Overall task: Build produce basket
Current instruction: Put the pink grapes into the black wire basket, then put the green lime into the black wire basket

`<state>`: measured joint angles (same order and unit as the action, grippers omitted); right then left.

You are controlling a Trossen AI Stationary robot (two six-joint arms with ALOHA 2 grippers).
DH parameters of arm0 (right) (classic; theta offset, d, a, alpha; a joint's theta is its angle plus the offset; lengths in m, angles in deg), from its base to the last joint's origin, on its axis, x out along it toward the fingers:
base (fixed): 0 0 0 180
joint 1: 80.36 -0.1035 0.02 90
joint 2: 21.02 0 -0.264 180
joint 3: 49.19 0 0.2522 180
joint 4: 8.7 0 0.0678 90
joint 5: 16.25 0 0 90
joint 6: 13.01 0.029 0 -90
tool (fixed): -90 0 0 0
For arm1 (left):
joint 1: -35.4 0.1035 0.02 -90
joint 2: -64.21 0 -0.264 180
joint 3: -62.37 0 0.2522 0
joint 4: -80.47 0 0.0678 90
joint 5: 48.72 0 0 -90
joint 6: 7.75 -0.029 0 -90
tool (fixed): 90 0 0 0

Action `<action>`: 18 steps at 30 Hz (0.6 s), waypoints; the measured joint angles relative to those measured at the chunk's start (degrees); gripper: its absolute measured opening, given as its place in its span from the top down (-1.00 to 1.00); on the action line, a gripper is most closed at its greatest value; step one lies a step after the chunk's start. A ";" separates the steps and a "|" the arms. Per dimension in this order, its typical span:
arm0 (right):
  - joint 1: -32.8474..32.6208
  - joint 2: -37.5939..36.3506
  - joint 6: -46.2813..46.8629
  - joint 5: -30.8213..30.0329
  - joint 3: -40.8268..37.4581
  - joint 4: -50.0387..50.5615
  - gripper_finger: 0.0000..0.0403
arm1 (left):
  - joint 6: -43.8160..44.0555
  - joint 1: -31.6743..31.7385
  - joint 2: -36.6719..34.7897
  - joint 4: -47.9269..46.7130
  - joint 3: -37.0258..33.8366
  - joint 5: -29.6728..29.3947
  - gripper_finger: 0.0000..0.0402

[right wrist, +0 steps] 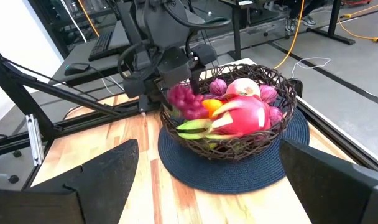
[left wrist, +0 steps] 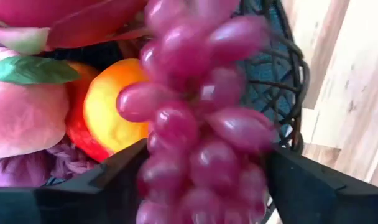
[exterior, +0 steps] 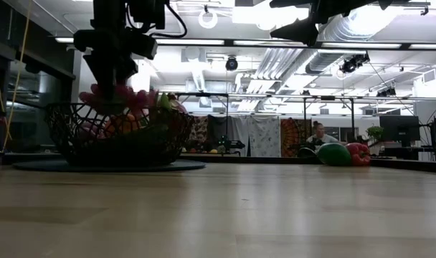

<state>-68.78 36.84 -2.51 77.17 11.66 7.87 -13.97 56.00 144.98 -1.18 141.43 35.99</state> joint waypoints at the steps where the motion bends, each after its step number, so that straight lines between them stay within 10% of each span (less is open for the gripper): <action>1: 0.01 0.00 0.00 0.00 0.00 -0.01 -0.87 | 0.00 0.00 0.00 -0.02 0.00 -0.29 -0.45; 18: 0.01 0.00 0.00 0.00 0.00 -0.02 -0.87 | 3.32 0.02 -2.72 -4.77 12.21 -1.03 -0.66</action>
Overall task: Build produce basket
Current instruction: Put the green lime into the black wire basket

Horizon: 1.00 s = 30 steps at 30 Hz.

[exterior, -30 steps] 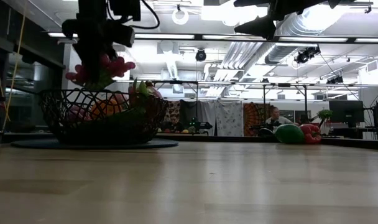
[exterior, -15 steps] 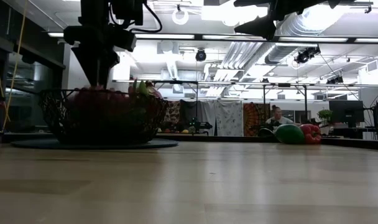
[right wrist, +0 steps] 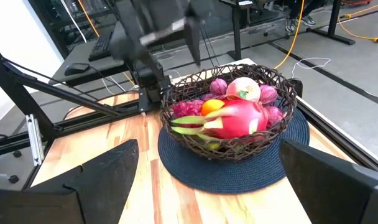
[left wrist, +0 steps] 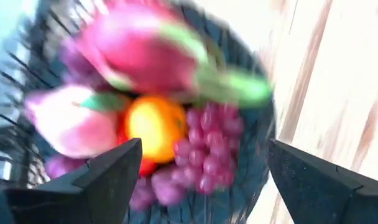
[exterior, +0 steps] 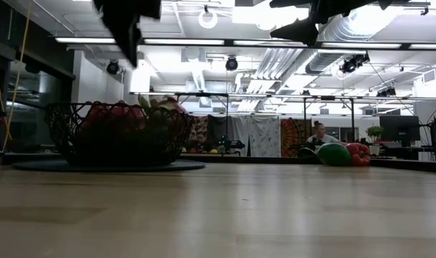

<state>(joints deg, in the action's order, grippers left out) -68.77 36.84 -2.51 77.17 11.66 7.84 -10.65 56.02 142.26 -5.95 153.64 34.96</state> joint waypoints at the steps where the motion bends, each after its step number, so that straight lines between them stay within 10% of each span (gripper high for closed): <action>1: 0.00 0.00 0.00 0.00 0.00 0.00 -0.87 | 1.09 0.00 -0.91 1.19 1.41 -0.17 -0.66; 8: 0.00 0.00 -0.34 0.00 0.00 -0.13 -0.87 | 7.27 -0.04 -13.50 27.41 -0.04 1.72 -0.66; 18: -0.01 0.00 -0.30 0.00 0.00 -0.44 -0.87 | 15.59 -2.25 -28.06 67.20 -24.58 3.97 -0.66; 30: -0.01 0.00 0.01 0.01 0.00 -0.44 -0.87 | 15.66 -2.84 -30.11 73.88 -30.31 4.29 -0.66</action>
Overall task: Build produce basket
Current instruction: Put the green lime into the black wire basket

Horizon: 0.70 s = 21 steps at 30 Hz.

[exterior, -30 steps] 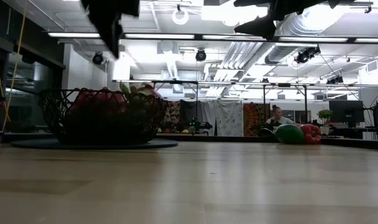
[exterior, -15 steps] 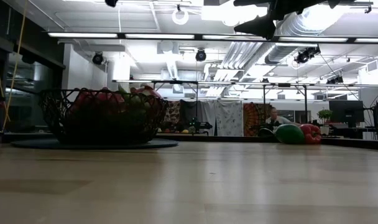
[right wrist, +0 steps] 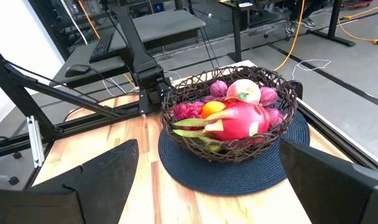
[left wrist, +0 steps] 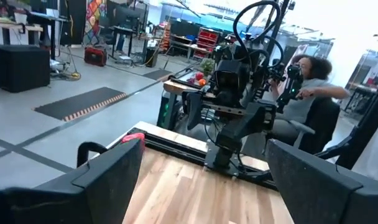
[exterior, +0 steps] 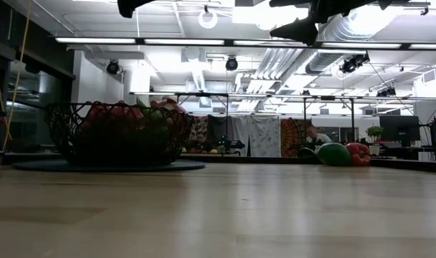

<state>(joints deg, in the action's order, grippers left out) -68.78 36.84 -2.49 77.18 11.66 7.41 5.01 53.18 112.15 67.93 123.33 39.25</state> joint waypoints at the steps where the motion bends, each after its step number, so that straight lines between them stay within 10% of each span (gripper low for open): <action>1: 0.01 0.00 -0.01 0.01 0.00 0.00 -0.87 | -0.59 0.00 0.00 0.00 0.00 -0.02 -0.66; 21: -0.01 0.00 2.52 -2.26 0.00 -0.02 -0.87 | -0.79 0.00 0.02 -0.04 0.00 -0.14 -0.66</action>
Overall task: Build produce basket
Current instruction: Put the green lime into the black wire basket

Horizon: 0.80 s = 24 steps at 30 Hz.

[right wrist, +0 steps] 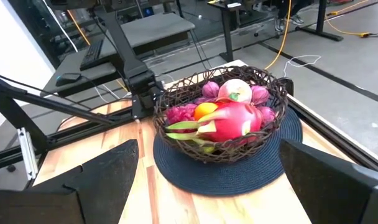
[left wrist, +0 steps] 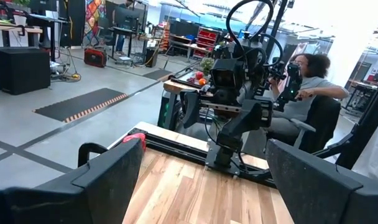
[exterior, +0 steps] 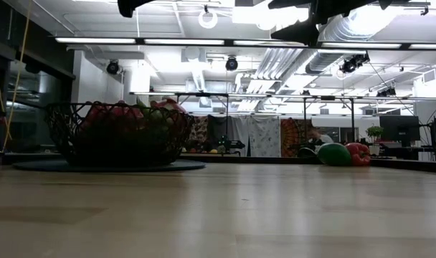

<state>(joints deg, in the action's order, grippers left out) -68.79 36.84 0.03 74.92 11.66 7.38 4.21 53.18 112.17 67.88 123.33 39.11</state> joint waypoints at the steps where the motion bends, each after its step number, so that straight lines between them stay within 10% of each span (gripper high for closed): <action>1: 0.00 0.00 0.01 0.01 0.00 0.00 -0.87 | -0.04 0.00 0.00 0.00 0.00 0.00 -0.66; 24: 0.00 0.00 2.40 0.02 0.00 0.00 -0.87 | -0.11 0.00 0.00 -0.02 0.00 0.00 -0.66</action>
<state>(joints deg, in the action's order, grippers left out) -68.79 36.84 2.43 74.94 11.66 7.38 4.11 53.18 112.17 67.86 123.33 39.11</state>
